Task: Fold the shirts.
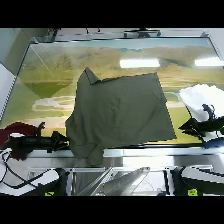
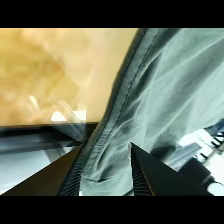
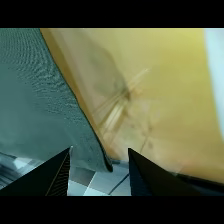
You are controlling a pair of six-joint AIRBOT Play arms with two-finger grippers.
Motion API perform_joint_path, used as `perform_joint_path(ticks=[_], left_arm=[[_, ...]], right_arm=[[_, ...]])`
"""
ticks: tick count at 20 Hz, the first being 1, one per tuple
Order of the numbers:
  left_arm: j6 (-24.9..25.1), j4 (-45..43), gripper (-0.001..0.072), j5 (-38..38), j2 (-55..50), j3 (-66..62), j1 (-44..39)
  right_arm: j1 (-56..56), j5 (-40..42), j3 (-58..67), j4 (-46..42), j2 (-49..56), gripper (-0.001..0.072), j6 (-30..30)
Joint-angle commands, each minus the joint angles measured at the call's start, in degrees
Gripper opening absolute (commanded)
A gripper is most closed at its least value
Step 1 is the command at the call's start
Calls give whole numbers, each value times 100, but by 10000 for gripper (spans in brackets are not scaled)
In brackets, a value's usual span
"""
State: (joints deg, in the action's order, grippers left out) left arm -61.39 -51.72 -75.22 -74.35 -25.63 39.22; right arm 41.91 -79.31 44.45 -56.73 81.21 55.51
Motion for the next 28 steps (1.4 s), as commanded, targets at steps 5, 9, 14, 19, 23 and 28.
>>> perform_joint_path(ticks=[5, 9, 14, 19, 23, 28], left_arm=[[39, 190, 272, 485, -514, -2, -981], [-48, 186, 152, 468, -4, -144, -970], [-74, 186, 27, 516, 695, -142, -896], [-76, 188, 28, 599, 962, -142, -896], [-66, 197, 28, 538, 658, -142, -896], [-55, 234, 28, 474, 319, -142, -896]], right_arm=[[-11, -68, -7, 46, 24, 415, -20], [-48, -170, -9, 37, 24, 416, -20], [-463, -92, -26, -59, 87, 415, -149], [-946, -195, -192, -63, 396, 415, -122], [-1233, -162, -382, 109, 404, 409, -129], [-1272, -273, -382, 538, 404, 388, -168]])
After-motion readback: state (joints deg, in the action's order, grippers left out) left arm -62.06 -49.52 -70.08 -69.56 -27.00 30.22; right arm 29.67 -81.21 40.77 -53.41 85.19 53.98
